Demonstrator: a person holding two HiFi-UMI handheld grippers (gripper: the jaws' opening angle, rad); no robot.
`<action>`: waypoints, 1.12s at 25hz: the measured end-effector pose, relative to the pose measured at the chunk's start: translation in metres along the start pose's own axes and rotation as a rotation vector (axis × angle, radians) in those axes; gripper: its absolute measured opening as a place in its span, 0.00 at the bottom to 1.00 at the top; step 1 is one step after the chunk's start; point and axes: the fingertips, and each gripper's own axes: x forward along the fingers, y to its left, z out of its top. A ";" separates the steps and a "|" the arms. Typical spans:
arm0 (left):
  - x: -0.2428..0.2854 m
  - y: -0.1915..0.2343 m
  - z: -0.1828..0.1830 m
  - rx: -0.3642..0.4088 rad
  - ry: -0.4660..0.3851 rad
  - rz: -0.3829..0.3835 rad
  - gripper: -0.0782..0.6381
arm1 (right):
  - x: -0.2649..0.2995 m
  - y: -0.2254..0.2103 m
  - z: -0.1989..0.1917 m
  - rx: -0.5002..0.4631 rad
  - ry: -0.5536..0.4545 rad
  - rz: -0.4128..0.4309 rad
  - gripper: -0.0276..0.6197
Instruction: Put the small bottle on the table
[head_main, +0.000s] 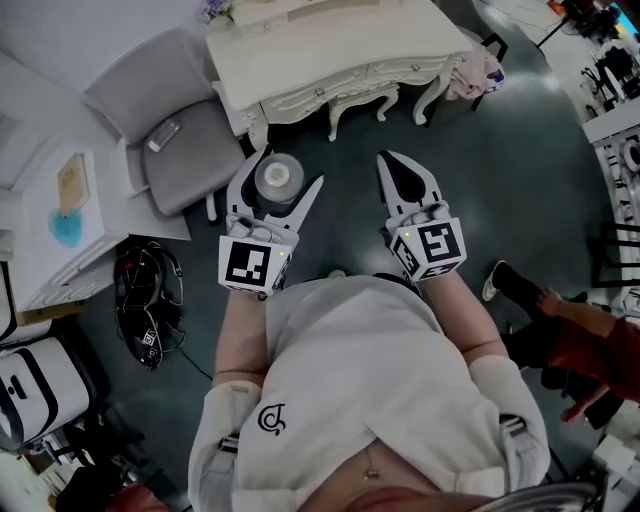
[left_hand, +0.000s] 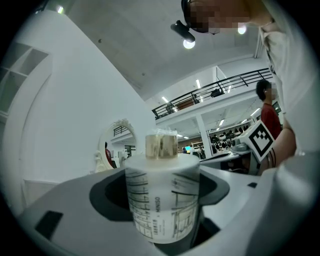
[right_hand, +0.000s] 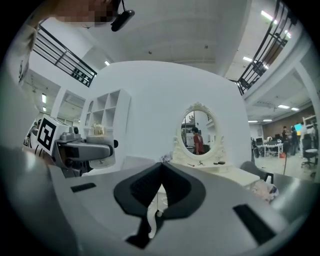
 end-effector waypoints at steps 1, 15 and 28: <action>0.001 0.002 -0.002 -0.006 0.003 -0.001 0.60 | 0.001 -0.001 -0.002 -0.001 0.007 -0.006 0.05; 0.060 0.007 -0.013 -0.022 -0.009 -0.009 0.60 | 0.036 -0.059 -0.013 0.012 0.046 -0.005 0.05; 0.212 0.025 -0.024 0.006 0.018 0.172 0.60 | 0.146 -0.193 -0.012 0.042 0.043 0.186 0.05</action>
